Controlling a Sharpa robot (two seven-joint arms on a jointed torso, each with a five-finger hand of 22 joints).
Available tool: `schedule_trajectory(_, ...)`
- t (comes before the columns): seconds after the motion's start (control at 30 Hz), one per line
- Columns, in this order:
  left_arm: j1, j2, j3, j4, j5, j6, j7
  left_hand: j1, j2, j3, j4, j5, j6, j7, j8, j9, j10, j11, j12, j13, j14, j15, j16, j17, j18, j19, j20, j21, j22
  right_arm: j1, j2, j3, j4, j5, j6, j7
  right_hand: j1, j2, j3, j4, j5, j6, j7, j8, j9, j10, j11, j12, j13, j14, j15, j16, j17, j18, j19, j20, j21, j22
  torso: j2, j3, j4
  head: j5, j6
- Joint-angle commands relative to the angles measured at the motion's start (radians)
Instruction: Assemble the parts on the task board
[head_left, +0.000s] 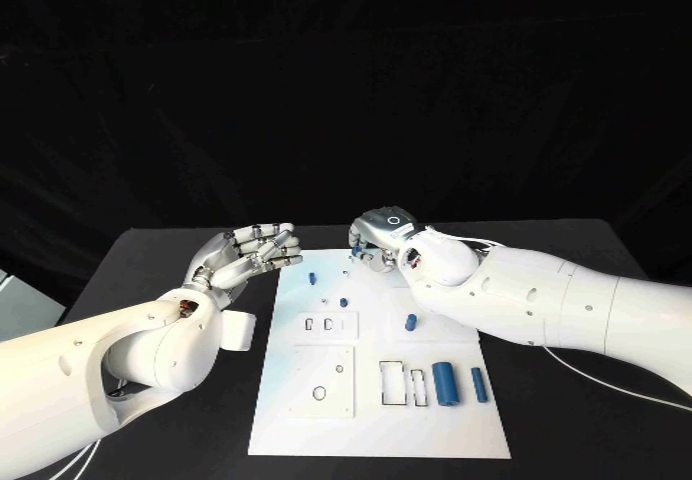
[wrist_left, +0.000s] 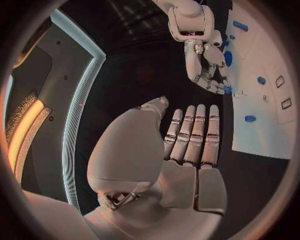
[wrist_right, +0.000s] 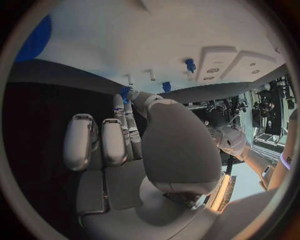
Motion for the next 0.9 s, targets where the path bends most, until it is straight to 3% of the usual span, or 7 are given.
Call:
schedule_trajectory(0.03,0.004,0.001,0.001,0.004,0.002,0.019,0.006,0.0,-0.01,0.005,0.001,-0.005,-0.008,0.066,0.003,0.001,-0.008,0.0,-0.006,-0.002,-0.007,0.0,0.004,0.001,0.015,0.001,0.0,0.0,-0.001,-0.002,0.006,0.0,-0.007,-0.007,0.03,0.002,-0.002,-0.008,0.006,0.001,0.004,0.001,0.007,0.004,0.003,0.001,0.004,0.002,0.002,0.025,0.0,0.004,-0.001,-0.021,0.003,0.002,0.004,0.002,0.003,0.0008,0.0008,0.001,-0.002)
schedule_trajectory(0.4,0.007,0.004,0.002,0.004,0.002,0.02,0.005,0.0,-0.01,0.005,0.001,-0.005,-0.008,0.066,0.003,0.001,-0.008,0.0,-0.006,-0.002,-0.007,0.0,0.004,0.001,0.015,0.001,0.0,0.0,-0.001,-0.006,0.022,0.0,-0.02,-0.004,0.034,0.008,-0.002,-0.008,0.006,0.001,0.004,0.001,0.007,0.004,0.003,0.001,0.004,0.002,0.002,0.025,0.0,0.004,-0.001,-0.021,0.003,0.002,0.004,0.002,0.011,-0.001,0.0063,0.0,-0.001)
schedule_trajectory(0.9,0.009,0.006,0.002,0.003,0.002,0.021,0.003,0.0,-0.01,0.005,0.001,-0.005,-0.008,0.066,0.003,0.001,-0.008,0.0,-0.006,-0.002,-0.007,0.0,0.004,0.001,0.015,0.001,0.0,0.0,-0.001,-0.007,0.03,0.0,-0.023,-0.004,0.054,0.0,-0.005,-0.009,0.01,-0.001,0.004,-0.003,0.008,0.004,0.005,-0.002,0.005,0.001,0.001,0.024,0.0,0.005,-0.002,-0.019,-0.001,0.003,0.0,-0.004,0.011,-0.0009,0.0048,0.002,-0.001)
